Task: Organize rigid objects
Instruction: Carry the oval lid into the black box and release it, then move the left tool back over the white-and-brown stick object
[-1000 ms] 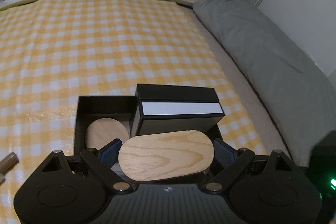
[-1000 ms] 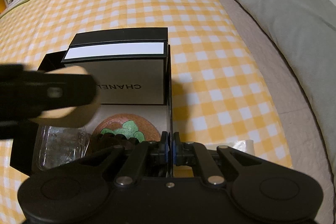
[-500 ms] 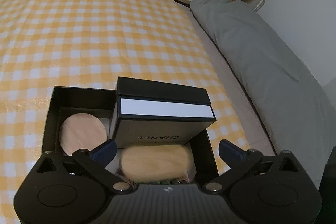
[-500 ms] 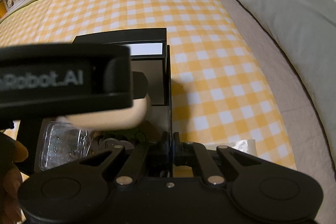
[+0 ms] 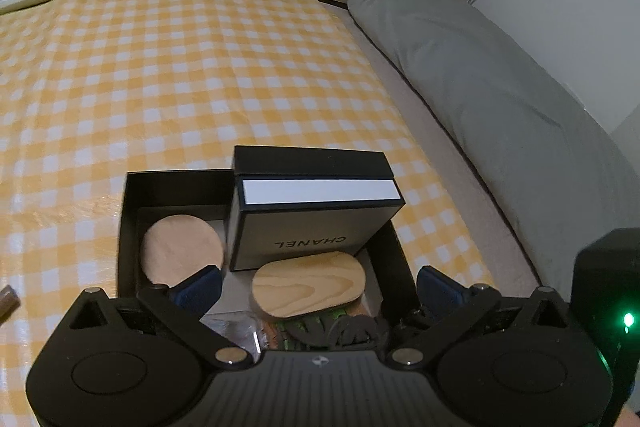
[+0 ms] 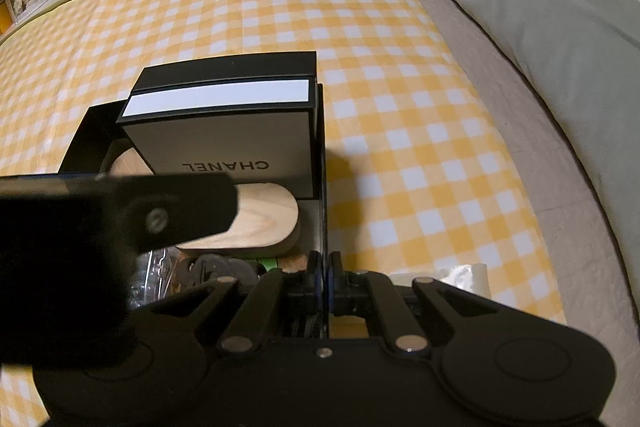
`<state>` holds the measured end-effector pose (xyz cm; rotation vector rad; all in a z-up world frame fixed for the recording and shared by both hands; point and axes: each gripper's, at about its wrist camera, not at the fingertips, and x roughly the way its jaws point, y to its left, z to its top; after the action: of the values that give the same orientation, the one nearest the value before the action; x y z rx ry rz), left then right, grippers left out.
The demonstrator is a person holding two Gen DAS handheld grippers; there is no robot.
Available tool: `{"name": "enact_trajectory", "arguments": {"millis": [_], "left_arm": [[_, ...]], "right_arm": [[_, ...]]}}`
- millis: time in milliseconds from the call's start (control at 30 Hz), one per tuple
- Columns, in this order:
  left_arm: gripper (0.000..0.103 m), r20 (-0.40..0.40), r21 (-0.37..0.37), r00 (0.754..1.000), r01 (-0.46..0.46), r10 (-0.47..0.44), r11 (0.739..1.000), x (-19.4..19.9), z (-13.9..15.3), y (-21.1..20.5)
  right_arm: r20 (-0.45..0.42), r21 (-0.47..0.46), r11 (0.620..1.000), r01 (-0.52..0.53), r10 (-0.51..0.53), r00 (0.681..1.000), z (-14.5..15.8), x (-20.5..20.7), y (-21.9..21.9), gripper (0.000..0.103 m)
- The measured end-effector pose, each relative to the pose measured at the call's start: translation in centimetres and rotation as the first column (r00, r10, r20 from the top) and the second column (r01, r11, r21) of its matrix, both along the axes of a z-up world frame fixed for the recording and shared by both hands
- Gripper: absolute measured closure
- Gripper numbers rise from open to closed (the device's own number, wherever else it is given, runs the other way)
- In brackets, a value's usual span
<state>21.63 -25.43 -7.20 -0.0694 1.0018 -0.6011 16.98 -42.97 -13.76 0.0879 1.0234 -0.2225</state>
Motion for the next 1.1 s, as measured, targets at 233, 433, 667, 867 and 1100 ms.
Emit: {"name": "enact_trajectory", "arguments": {"millis": [233,433,667,867,1100], "left_arm": [[0.001,0.012,0.01,1.0,-0.011,0.011,1.0,-0.6,1.2,1.5],[0.001,0.029,0.018,0.999,-0.024,0.024,1.0,-1.5,2.3,3.4],[0.0,0.078,0.024,0.997,-0.011,0.009,1.0,-3.1,4.3,6.1],[0.0,0.123,0.048,0.992,-0.045,0.038,0.998,-3.7,5.7,9.6],[0.0,0.175,0.083,0.982,-0.09,0.074,0.993,-3.5,5.9,14.0]], "right_arm": [[0.001,0.003,1.0,0.001,-0.001,1.0,-0.2,0.0,0.0,0.099],[0.0,0.001,1.0,0.0,0.0,1.0,-0.2,0.0,0.0,0.099],[-0.001,-0.004,1.0,-0.003,0.003,1.0,-0.2,0.0,0.0,0.099],[-0.001,-0.004,1.0,-0.003,0.003,1.0,-0.1,0.0,0.0,0.099],[-0.002,-0.006,1.0,-0.003,0.003,1.0,-0.1,0.0,0.1,0.099]]}}
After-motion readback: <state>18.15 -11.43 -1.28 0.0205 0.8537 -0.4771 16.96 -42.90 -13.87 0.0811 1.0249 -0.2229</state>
